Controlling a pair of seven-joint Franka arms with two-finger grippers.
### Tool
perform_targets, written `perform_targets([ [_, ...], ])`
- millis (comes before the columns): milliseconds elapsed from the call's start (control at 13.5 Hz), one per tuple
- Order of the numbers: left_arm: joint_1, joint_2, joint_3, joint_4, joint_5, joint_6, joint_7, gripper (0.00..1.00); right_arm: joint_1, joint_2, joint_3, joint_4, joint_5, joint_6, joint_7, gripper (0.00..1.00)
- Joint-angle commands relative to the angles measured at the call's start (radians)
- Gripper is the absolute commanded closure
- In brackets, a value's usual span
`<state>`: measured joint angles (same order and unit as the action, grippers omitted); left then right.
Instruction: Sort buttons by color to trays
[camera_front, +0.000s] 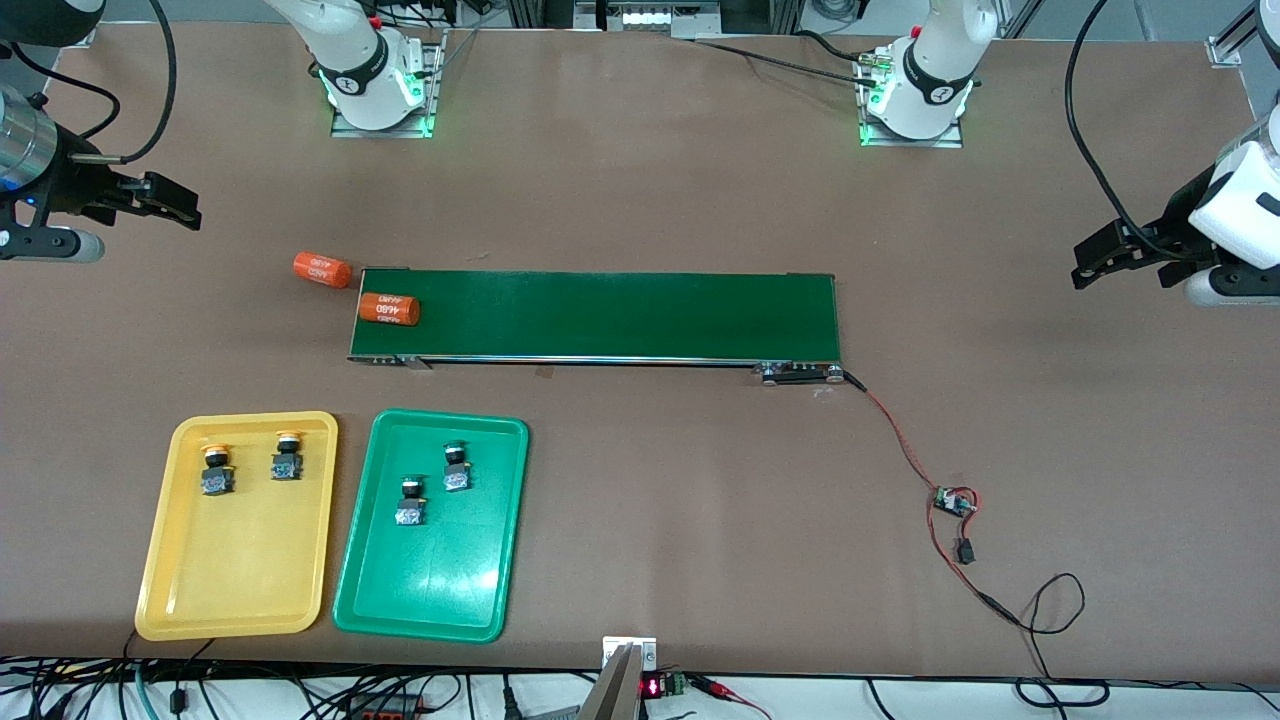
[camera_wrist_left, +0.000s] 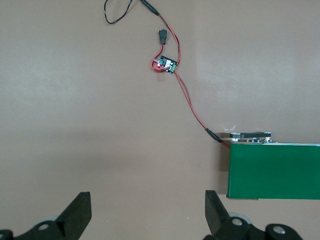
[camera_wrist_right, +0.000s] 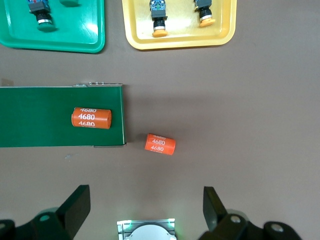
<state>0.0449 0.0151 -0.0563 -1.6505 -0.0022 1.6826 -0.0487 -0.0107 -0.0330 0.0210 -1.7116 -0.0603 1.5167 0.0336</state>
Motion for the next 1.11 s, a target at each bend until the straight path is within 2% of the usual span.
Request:
perform_targets([
  [0,0.0,-0.017,-0.003,-0.005,0.018,-0.011,0.016,0.0,-0.003,0.013,-0.003,0.03,0.016,-0.023,-0.007,0.0],
  [1039,-0.004,-0.018,-0.003,-0.003,0.019,-0.007,0.016,0.0,0.005,0.012,0.0,0.03,0.016,-0.024,0.006,0.0],
])
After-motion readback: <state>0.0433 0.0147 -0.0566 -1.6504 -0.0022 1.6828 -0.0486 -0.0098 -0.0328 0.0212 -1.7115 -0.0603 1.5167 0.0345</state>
